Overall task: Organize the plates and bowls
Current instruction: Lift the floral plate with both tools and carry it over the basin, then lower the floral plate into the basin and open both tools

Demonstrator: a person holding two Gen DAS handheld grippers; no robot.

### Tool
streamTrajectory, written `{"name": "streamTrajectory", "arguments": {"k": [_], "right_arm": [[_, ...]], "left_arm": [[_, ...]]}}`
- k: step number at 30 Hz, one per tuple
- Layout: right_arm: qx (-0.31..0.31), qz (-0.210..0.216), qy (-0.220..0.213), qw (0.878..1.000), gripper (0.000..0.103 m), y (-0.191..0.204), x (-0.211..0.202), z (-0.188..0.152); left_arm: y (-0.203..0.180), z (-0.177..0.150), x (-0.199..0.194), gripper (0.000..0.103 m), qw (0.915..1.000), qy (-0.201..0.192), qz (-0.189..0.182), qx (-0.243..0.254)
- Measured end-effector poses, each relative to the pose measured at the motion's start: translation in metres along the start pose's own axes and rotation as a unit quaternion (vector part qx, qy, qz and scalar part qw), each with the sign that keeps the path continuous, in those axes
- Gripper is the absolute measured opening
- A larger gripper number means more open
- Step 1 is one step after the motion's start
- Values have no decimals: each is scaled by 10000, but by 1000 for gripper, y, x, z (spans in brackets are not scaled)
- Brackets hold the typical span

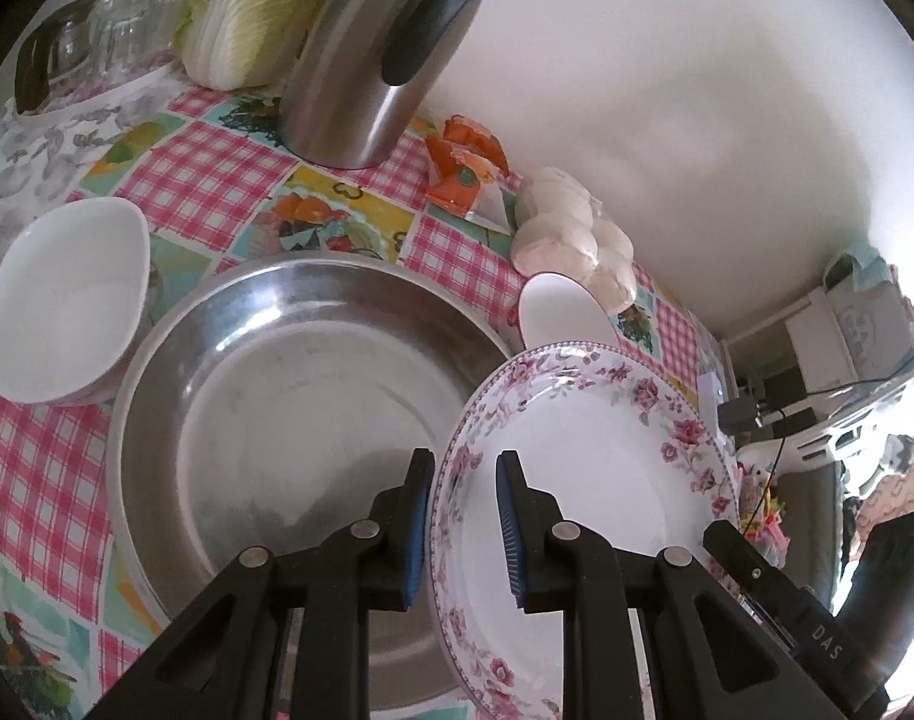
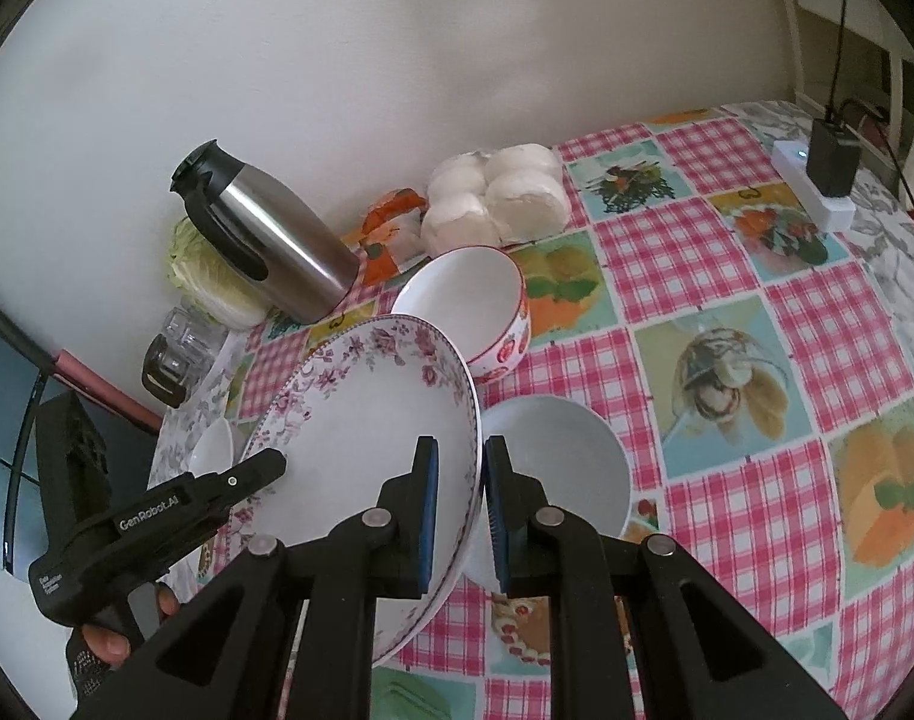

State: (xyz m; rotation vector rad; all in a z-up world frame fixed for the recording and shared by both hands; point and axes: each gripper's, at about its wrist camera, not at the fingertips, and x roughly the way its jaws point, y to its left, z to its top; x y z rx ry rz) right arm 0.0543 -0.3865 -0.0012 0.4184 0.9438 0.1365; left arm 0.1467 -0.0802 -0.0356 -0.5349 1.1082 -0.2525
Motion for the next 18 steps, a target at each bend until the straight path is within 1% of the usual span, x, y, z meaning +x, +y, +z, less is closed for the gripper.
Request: {"name": "streamTrajectory", "arguments": {"k": [9,18], "right_arm": [[-16,150,141,9998,16,13,23,2],[-131,245,264,9993,16,36,41,-4]], "left_arm": [[23,13,-6,23,9997,-103,40,-226],[50,19,-20,23,9985,-259,128,-460]]}}
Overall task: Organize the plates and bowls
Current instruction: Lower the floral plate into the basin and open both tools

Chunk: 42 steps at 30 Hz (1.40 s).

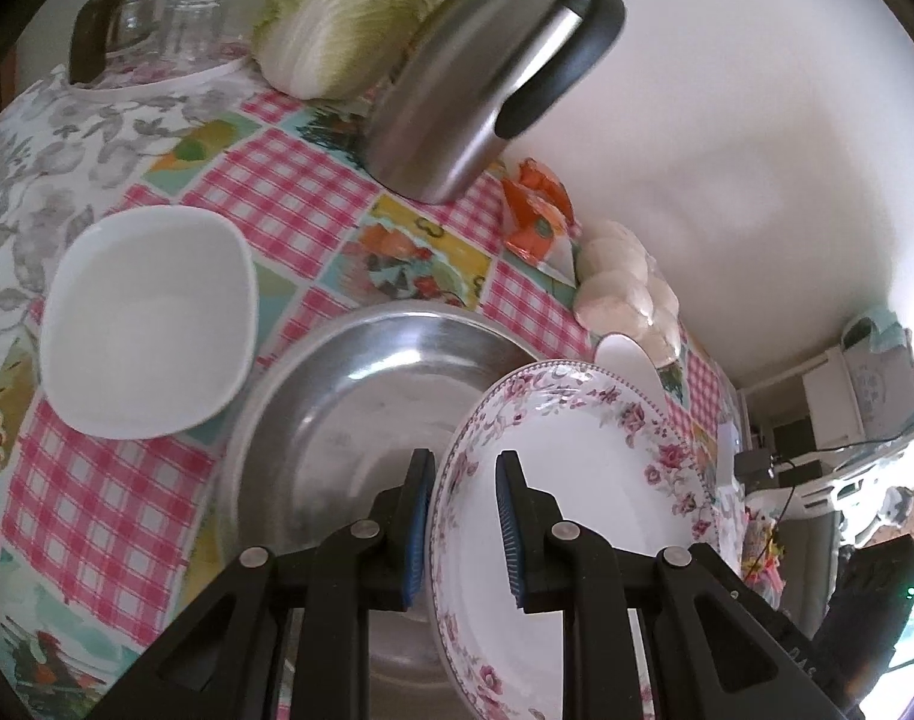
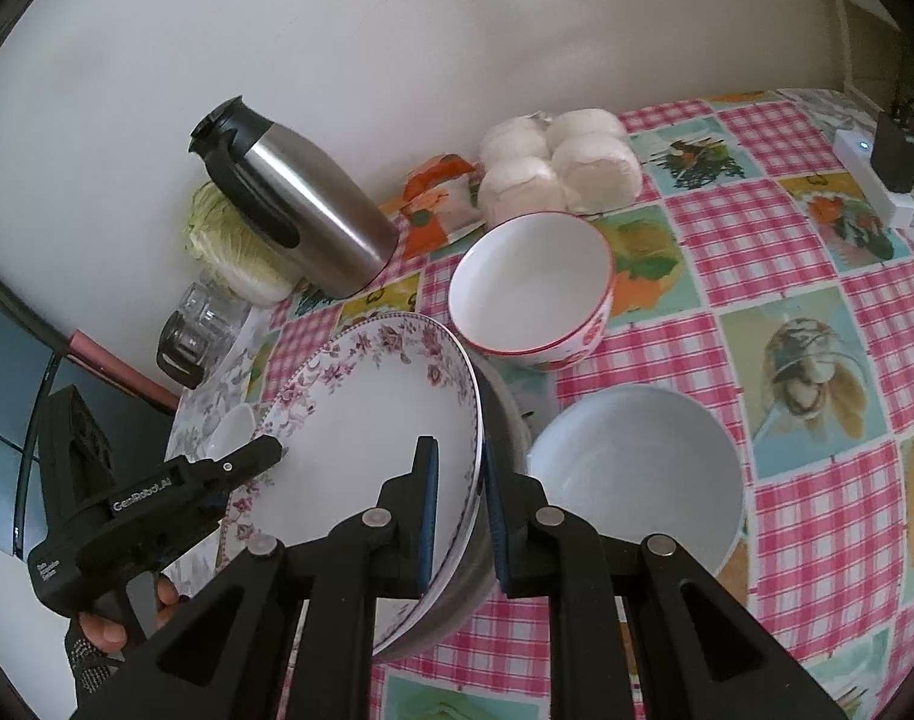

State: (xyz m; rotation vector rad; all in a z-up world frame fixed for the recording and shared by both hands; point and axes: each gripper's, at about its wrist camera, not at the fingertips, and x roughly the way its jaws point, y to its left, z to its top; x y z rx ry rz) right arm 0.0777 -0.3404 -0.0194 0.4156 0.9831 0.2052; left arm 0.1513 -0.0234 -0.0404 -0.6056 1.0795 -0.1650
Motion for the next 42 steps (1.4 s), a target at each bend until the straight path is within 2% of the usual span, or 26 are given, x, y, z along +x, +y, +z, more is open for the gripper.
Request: {"name": "streamTrajectory", "arguments": {"k": [7,19,31,42], "right_arm": [[-11,97,140,9999,16,11,20,-4],[70,3,499,9987,16,8,53,-9],[48,-141,631,9979,16,7,64,-8],[70,-246,658,9975,17,7,71,-10]], "left_arm": [[19,5,-5,23,9997,-85,169,-133],[39,5,13,23,9990,143,254,-325],[40,7,25,23,9988,260,380,-186],[43,7,30,23,9984,318,391,-255]]}}
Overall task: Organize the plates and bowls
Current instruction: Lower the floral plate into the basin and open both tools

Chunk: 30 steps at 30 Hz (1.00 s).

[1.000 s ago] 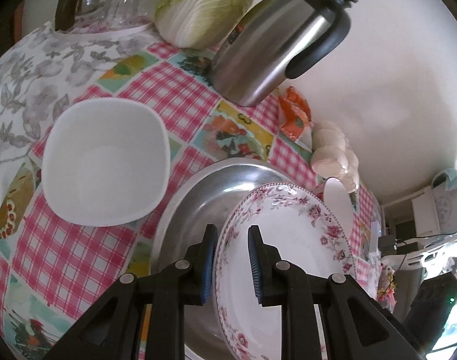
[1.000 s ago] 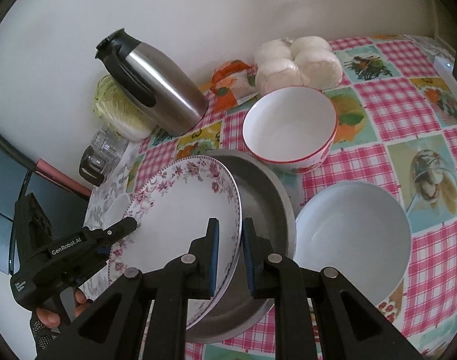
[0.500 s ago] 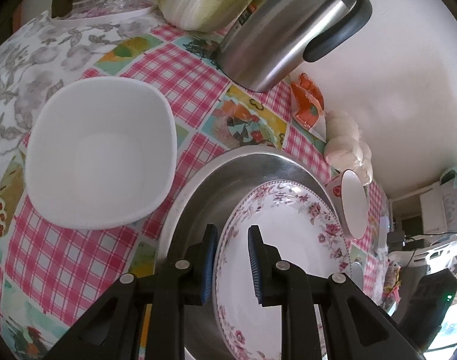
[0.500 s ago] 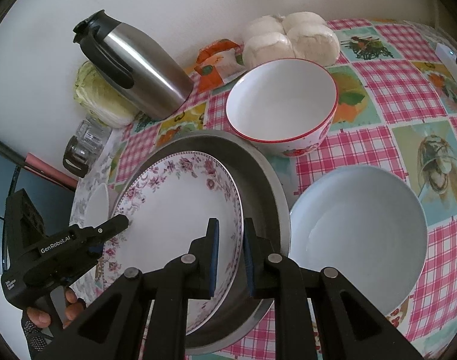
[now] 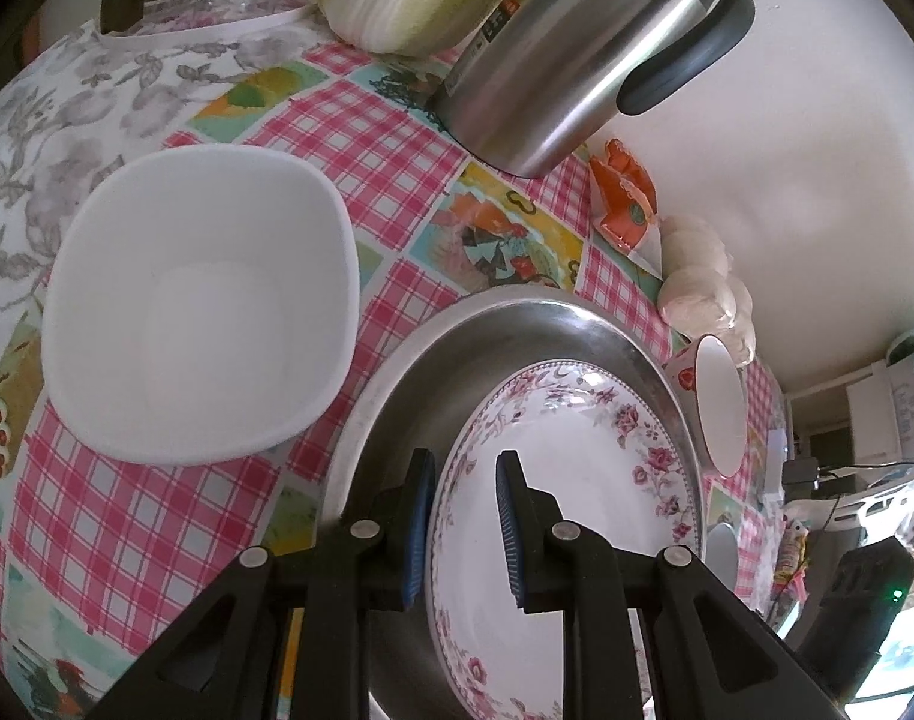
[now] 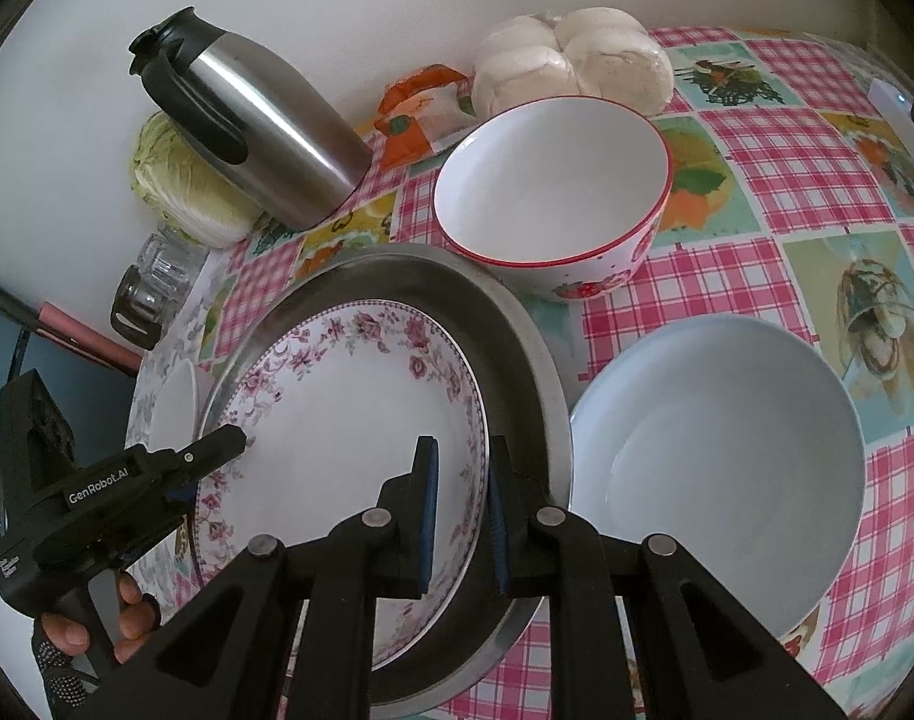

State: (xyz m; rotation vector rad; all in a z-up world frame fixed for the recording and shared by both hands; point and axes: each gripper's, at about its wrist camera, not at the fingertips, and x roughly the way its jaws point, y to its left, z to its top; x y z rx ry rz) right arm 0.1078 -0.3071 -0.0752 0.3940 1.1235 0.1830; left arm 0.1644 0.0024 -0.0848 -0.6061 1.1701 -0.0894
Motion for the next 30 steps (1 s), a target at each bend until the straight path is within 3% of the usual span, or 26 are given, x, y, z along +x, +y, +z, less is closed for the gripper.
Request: {"name": "streamTrajectory", "arguments": {"k": [12,17,21,30], "right_arm": [[-148,-108,-2,9998,17,4,3,-2],[-152,-97,-38,9998,17,4,2,-2],[-158,-103,-89,9998,17,3,-3,-1],[-212,-183,-174,9995,17,4,-13,1]], "left_arm": [[2,1,0,26,9999,-47,105,-26],[-3,0,0,27,9994,-47,320,154],[-6,0,-3,40,9996,-38,203,175],[-17,2,-20,48,9984,-139,399,376]]}}
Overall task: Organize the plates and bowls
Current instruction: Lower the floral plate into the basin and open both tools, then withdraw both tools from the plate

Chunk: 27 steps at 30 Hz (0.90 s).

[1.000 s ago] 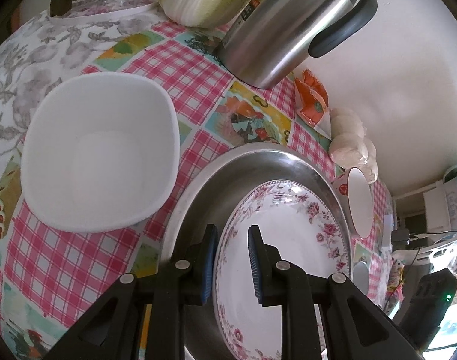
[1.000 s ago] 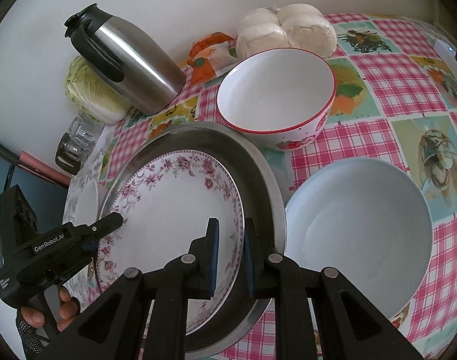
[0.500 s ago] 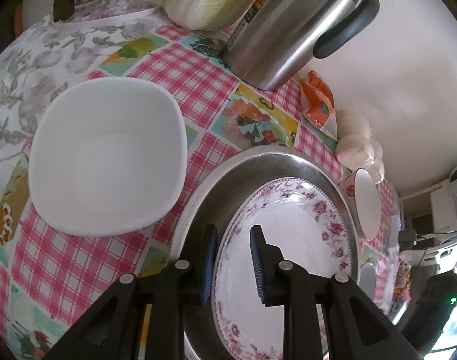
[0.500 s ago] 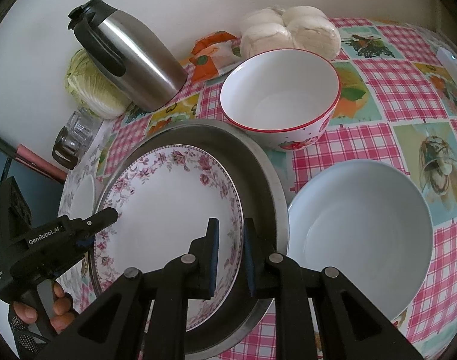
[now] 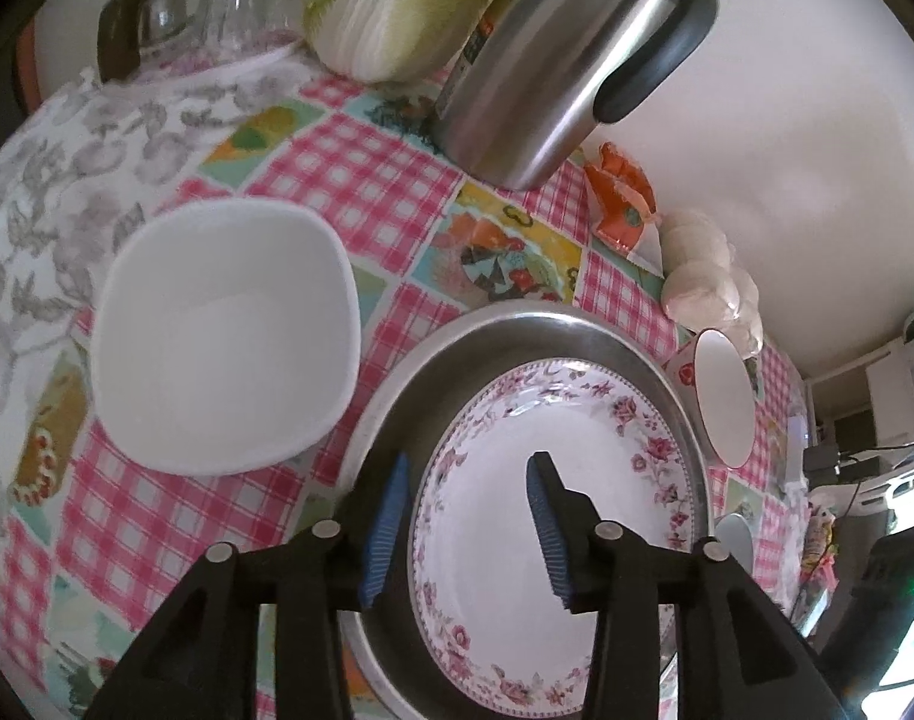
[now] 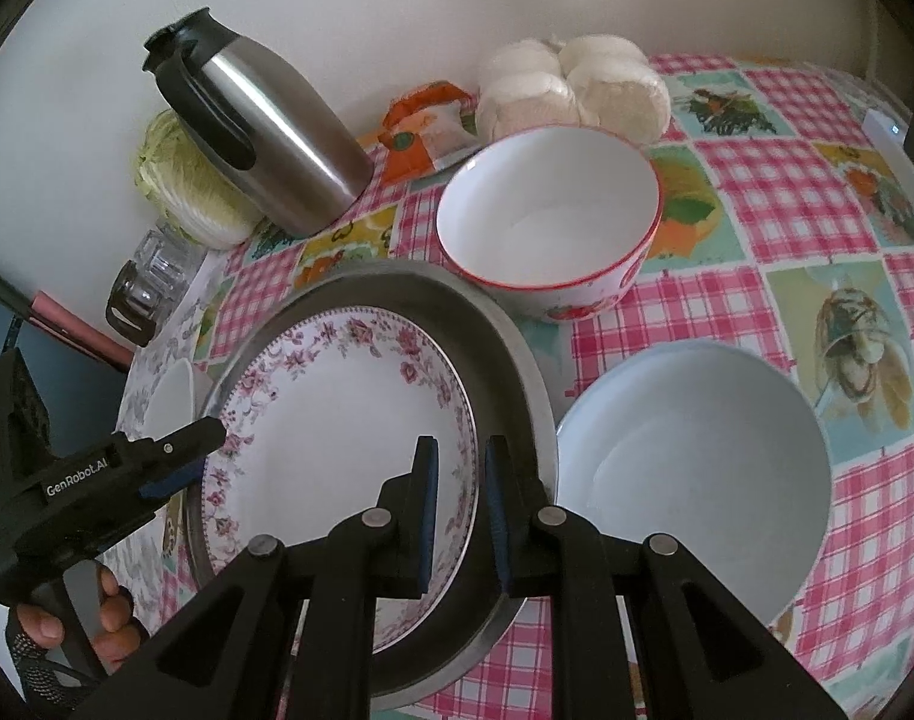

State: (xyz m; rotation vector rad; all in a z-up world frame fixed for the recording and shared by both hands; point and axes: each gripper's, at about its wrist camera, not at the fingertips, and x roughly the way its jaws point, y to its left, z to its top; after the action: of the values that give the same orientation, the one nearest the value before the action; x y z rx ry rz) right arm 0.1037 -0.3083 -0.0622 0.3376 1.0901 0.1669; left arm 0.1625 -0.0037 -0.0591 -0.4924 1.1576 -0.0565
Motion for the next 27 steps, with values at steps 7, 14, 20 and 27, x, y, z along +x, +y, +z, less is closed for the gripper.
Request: {"name": "streamTrajectory", "arguments": {"k": [7,14,20,27], "right_arm": [[-267,-182,-330,9989,17,14,-27,5],[-608,-572,-339,9959,29,28,-32,1],[-847,-825,-275,9926,47,37,-26,-4],[-1230,-948,-275,9875,71,53,-23,-10]], "left_arm": [[-17,-2,-20,61,9982,-283,289,448],[-19,-6,-18,64,9967,-144,621,500],[-19,-8,-22,70,9943,-185,870,592],[-23,-9,-22,91,9904,-268,1138,739]]}}
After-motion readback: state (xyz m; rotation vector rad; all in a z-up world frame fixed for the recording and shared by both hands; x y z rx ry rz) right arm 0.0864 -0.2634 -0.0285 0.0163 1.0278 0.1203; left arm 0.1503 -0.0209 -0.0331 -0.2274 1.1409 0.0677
